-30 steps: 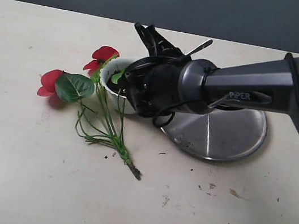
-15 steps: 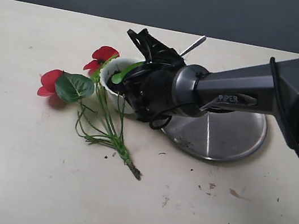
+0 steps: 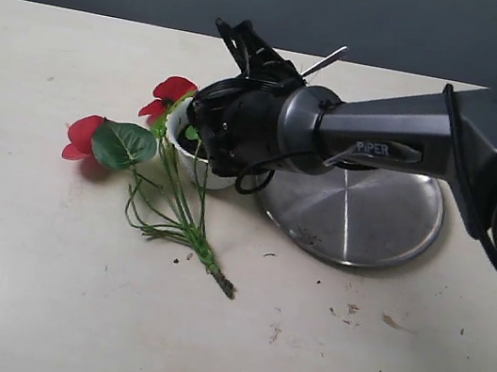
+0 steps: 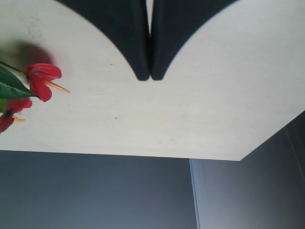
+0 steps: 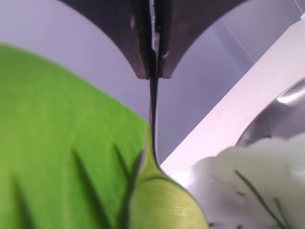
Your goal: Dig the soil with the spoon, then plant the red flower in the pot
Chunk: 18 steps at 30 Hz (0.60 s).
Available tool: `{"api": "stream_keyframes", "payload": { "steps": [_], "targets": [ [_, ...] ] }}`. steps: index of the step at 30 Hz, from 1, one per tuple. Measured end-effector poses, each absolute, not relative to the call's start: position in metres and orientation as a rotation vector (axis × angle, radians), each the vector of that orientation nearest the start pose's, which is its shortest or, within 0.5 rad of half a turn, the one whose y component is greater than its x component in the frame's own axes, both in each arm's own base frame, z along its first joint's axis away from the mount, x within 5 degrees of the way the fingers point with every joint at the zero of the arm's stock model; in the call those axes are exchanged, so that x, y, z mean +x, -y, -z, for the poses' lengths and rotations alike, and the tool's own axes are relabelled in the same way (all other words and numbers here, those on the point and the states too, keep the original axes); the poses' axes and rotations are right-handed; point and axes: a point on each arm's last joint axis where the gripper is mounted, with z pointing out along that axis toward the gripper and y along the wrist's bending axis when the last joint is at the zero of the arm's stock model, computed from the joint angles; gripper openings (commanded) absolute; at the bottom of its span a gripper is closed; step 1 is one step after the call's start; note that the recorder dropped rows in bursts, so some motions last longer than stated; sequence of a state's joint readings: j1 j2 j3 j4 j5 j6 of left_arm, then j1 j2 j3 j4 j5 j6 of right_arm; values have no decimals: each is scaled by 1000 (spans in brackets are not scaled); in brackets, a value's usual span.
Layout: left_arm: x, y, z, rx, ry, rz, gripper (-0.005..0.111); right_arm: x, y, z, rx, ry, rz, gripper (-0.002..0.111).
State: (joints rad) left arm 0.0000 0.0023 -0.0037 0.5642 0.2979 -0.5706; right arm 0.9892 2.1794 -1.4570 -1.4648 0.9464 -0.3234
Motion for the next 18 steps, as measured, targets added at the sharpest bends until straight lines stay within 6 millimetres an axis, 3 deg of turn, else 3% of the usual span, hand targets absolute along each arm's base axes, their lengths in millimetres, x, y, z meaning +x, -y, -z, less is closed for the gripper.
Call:
{"api": "stream_keyframes", "payload": {
  "steps": [6, 18],
  "targets": [
    [54, -14, -191, -139, -1730, -117, 0, 304, -330, -158, -2238, -1023, 1420, -1],
    [54, -14, -191, -139, -1730, -117, 0, 308, -337, -142, -2260, -890, 1485, -1]
  ]
}}
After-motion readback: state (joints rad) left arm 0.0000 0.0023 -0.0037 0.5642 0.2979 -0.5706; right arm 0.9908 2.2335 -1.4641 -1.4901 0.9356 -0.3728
